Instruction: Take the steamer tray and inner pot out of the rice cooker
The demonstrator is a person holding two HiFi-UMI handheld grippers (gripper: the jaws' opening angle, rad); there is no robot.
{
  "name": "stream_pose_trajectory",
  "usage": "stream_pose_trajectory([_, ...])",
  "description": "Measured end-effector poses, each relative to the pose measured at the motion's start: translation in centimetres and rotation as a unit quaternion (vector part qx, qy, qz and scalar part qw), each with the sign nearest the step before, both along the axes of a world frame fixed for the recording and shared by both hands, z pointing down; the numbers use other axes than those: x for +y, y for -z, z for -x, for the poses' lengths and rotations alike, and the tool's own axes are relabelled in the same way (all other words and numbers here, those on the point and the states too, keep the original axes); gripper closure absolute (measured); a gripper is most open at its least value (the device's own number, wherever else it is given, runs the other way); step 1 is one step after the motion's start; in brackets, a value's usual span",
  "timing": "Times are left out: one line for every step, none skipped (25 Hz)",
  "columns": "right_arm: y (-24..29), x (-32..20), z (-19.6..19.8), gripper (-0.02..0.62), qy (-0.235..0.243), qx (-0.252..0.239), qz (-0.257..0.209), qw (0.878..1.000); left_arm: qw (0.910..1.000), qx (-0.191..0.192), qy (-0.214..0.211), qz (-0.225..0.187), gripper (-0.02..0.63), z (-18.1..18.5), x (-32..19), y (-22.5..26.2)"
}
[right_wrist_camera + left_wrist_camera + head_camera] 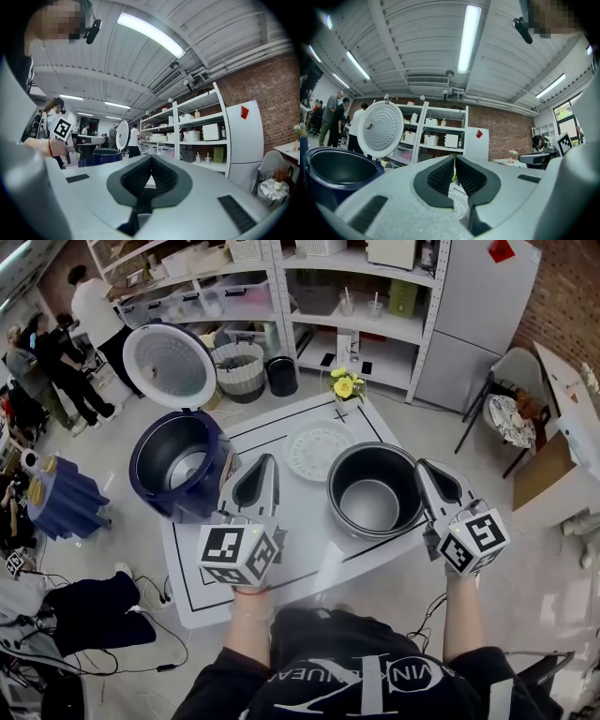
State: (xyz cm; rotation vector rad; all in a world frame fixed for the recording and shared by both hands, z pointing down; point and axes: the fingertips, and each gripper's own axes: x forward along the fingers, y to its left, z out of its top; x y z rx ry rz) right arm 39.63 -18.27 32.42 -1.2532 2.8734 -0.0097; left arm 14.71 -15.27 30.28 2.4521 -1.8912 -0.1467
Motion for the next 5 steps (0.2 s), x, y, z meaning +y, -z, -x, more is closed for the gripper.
stream_pose_trajectory([-0.04,0.02,-0.03,0.597,0.001,0.0,0.001,1.0,1.0,0.002,0.0,0.001,0.588,-0.02,0.0,0.01])
stream_pose_trajectory([-0.06,0.06,-0.08,0.597,0.001,0.0,0.002,1.0,1.0,0.003,0.001,0.001,0.588,-0.04,0.01,0.02])
stream_pose_trajectory([-0.08,0.09,-0.12,0.597,0.001,0.0,0.002,1.0,1.0,0.002,0.002,0.002,0.588,-0.05,0.03,0.04])
stream_pose_trajectory([-0.11,0.13,-0.17,0.597,0.001,-0.001,0.003,1.0,1.0,0.0,0.004,0.002,0.588,-0.06,0.06,0.05])
stream_pose_trajectory([-0.14,0.18,-0.21,0.597,0.001,-0.001,0.003,1.0,1.0,-0.003,0.005,0.002,0.588,-0.07,0.1,0.06])
